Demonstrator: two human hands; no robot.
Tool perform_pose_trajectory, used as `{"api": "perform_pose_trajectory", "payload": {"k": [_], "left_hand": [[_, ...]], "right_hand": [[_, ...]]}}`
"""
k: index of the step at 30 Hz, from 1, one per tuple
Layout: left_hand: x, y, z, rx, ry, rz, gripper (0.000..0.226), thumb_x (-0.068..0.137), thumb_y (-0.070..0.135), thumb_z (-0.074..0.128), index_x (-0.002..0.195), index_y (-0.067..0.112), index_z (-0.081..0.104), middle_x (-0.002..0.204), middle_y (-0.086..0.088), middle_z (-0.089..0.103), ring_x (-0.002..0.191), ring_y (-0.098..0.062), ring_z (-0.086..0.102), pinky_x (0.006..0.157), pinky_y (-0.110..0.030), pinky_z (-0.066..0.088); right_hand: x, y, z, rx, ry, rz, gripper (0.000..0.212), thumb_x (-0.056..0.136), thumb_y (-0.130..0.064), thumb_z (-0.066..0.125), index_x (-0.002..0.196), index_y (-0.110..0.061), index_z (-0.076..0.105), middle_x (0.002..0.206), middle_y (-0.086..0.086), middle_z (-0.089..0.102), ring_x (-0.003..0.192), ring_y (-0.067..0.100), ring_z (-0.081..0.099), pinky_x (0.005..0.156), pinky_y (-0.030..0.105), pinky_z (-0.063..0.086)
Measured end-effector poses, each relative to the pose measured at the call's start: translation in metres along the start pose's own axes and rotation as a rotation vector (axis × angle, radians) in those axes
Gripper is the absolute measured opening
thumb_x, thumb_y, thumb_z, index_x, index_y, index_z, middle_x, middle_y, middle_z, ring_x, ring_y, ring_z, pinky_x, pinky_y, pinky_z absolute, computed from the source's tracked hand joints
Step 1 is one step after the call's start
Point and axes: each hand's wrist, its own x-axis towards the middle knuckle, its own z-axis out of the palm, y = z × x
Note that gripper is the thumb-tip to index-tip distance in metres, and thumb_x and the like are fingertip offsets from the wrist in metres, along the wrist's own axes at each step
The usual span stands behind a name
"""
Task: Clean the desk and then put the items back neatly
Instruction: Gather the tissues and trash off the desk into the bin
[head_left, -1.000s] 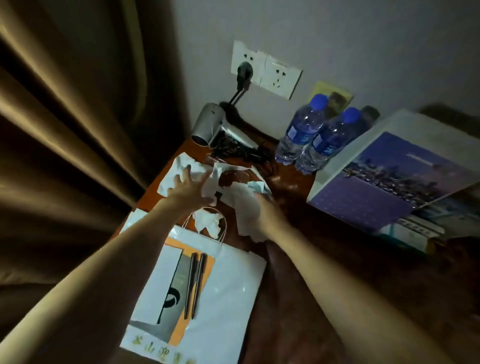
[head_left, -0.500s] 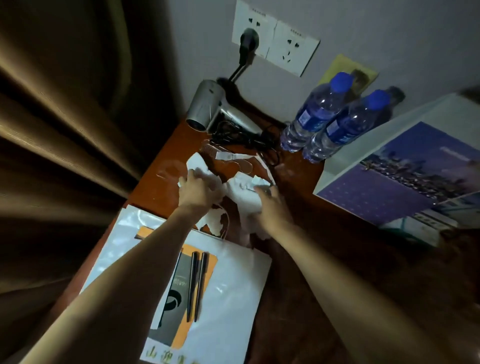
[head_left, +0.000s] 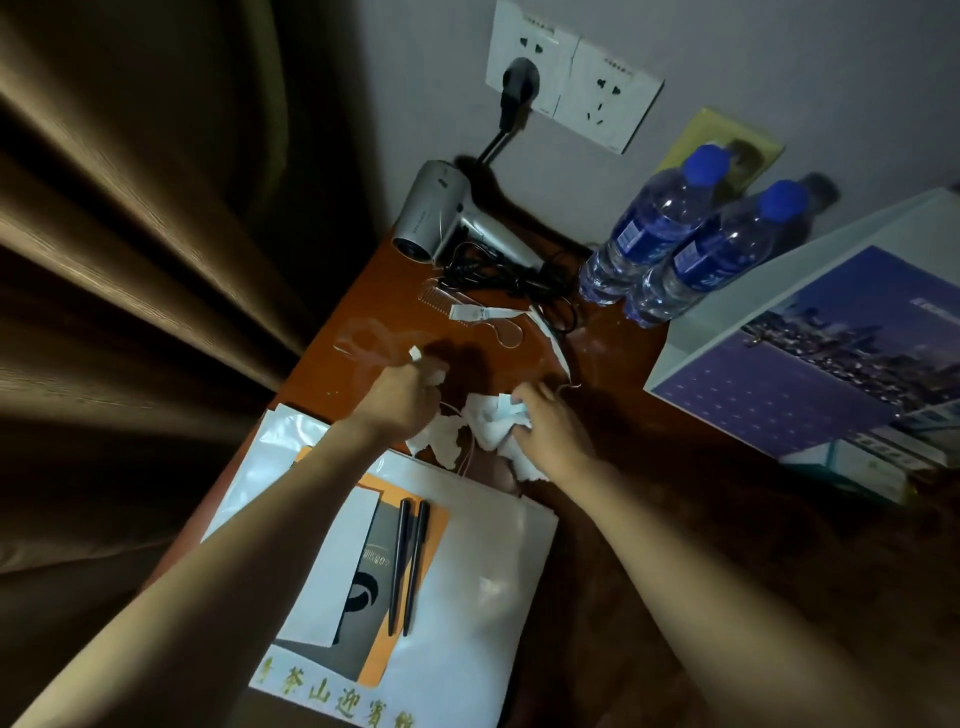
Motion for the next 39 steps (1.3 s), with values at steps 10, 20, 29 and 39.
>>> {"api": "perform_pose_trajectory", "payload": {"k": [10,20,29,39], "left_hand": [[-0.02,-0.012,0.026,0.042,-0.016,-0.08,0.046,0.081,0.033,0.07,0.118,0.019,0.046,0.116,-0.011,0.044,0.108,-0.031,0.045,0.087,-0.038,0.047],[-0.024,-0.011,0.029,0.161,0.02,0.003,0.025,0.09,0.016,0.054,0.115,0.012,0.056,0.111,-0.016,0.061,0.093,-0.034,0.061,0.076,-0.036,0.054],[-0.006,0.007,0.001,0.074,0.147,0.111,0.032,0.089,0.025,0.061,0.114,0.007,0.056,0.11,-0.012,0.05,0.095,-0.026,0.056,0.07,-0.03,0.048],[0.001,0.003,-0.002,-0.015,0.117,0.024,0.024,0.093,0.028,0.054,0.113,0.014,0.051,0.099,-0.006,0.061,0.082,-0.021,0.062,0.062,-0.03,0.052]], "right_hand": [[-0.007,0.006,-0.002,0.058,-0.137,0.134,0.044,0.095,-0.015,0.055,0.137,-0.009,0.046,0.136,0.01,0.05,0.125,0.027,0.047,0.096,0.029,0.04],[-0.005,0.016,-0.025,0.01,0.131,0.094,0.029,0.086,-0.012,0.063,0.115,-0.006,0.061,0.138,0.007,0.04,0.112,0.028,0.054,0.082,0.029,0.046],[0.037,0.014,-0.036,-0.161,0.118,0.128,0.041,0.09,-0.021,0.059,0.13,-0.014,0.056,0.144,0.006,0.038,0.131,0.029,0.032,0.105,0.035,0.032],[0.036,0.007,-0.023,-0.072,0.108,0.179,0.033,0.091,-0.006,0.052,0.124,-0.003,0.053,0.125,0.015,0.057,0.117,0.031,0.053,0.095,0.034,0.042]]}}
